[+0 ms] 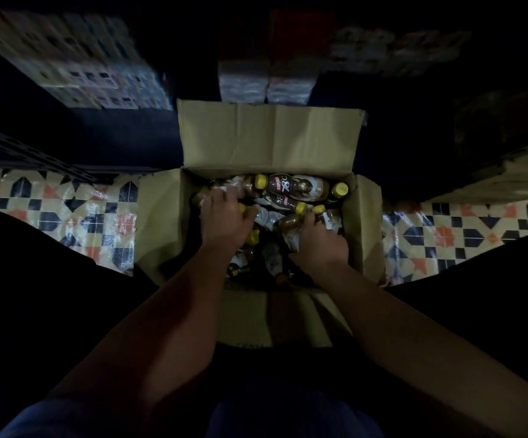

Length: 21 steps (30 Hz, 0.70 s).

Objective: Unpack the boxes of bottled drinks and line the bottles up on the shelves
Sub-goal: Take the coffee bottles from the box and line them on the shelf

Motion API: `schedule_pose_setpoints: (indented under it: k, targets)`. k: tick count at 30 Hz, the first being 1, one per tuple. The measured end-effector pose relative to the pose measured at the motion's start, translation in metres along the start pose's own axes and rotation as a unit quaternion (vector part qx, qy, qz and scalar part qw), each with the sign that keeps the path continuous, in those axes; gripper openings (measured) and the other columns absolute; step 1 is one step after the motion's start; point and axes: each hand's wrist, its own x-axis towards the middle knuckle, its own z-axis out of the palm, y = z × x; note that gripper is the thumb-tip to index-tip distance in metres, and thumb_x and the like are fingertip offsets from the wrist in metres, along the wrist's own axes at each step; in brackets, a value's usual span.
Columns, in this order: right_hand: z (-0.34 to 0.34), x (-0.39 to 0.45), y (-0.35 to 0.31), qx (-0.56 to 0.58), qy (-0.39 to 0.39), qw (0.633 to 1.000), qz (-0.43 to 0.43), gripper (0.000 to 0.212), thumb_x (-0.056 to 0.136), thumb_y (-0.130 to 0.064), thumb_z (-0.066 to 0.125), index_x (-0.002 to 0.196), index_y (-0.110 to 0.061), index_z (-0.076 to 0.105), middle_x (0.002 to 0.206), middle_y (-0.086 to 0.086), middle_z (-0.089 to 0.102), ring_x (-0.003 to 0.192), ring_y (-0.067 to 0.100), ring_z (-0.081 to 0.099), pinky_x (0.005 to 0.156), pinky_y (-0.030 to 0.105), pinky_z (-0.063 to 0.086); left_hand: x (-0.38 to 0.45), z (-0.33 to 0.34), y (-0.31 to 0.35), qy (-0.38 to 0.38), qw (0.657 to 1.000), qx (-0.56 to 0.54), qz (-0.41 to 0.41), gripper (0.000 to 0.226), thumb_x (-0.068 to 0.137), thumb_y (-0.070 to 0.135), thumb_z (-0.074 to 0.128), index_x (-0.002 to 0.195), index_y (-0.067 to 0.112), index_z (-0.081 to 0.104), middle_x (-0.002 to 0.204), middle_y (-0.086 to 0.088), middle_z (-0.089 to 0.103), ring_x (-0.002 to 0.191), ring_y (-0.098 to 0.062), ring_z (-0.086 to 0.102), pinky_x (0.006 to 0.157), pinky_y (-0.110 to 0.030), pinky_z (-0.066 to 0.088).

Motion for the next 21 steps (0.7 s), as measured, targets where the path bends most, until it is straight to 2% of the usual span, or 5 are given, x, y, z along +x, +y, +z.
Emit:
schedule_pose_setpoints:
  k: [4,7,11,16,21]
  targets:
    - [0.006,-0.005,0.005,-0.04,-0.057,0.997,0.033,0.043,0.09,-0.025,0.069,0.13,-0.014,0.056,0.132,0.007,0.056,0.122,0.03,0.059,0.091,0.038,0.049,0.0,0.022,0.008,-0.048,0.998,0.001,-0.031,0.074,0.085,0.07,0.061,0.128,0.01,0.061,0.135,-0.017,0.054,0.128,-0.037,0.046,0.11,-0.047,0.036]
    - [0.007,-0.005,0.009,-0.039,-0.033,0.999,0.017,0.032,0.09,-0.023,0.064,0.121,-0.014,0.061,0.125,0.008,0.061,0.115,0.031,0.062,0.087,0.037,0.049,0.003,0.017,0.013,-0.057,0.993,-0.086,-0.051,0.067,0.073,0.049,0.088,0.116,0.005,0.063,0.123,-0.02,0.057,0.115,-0.036,0.056,0.098,-0.046,0.05]
    - [0.005,-0.005,0.011,0.012,-0.031,0.999,0.035,0.049,0.082,-0.032,0.074,0.123,-0.011,0.058,0.127,0.012,0.057,0.114,0.033,0.061,0.087,0.038,0.05,0.001,0.006,0.014,-0.079,0.978,-0.168,-0.091,0.062,0.059,0.028,0.1,0.104,0.007,0.063,0.104,-0.013,0.069,0.097,-0.027,0.066,0.081,-0.039,0.057]
    - [-0.003,-0.005,0.014,0.121,0.003,0.991,0.059,0.084,0.065,-0.056,0.084,0.131,-0.016,0.05,0.128,0.01,0.057,0.111,0.032,0.062,0.089,0.041,0.054,-0.006,0.001,0.014,-0.017,0.947,-0.298,-0.12,0.059,0.054,0.029,0.101,0.096,0.011,0.065,0.09,0.001,0.067,0.081,-0.013,0.063,0.063,-0.023,0.048]
    - [-0.023,-0.005,0.021,0.189,0.041,0.979,0.058,0.073,0.065,-0.046,0.087,0.117,-0.017,0.047,0.111,0.007,0.064,0.098,0.03,0.065,0.078,0.037,0.055,-0.005,-0.003,0.02,0.018,0.865,-0.481,-0.143,0.067,0.06,0.011,0.098,0.119,0.012,0.065,0.106,0.003,0.073,0.094,-0.008,0.07,0.084,-0.027,0.059]
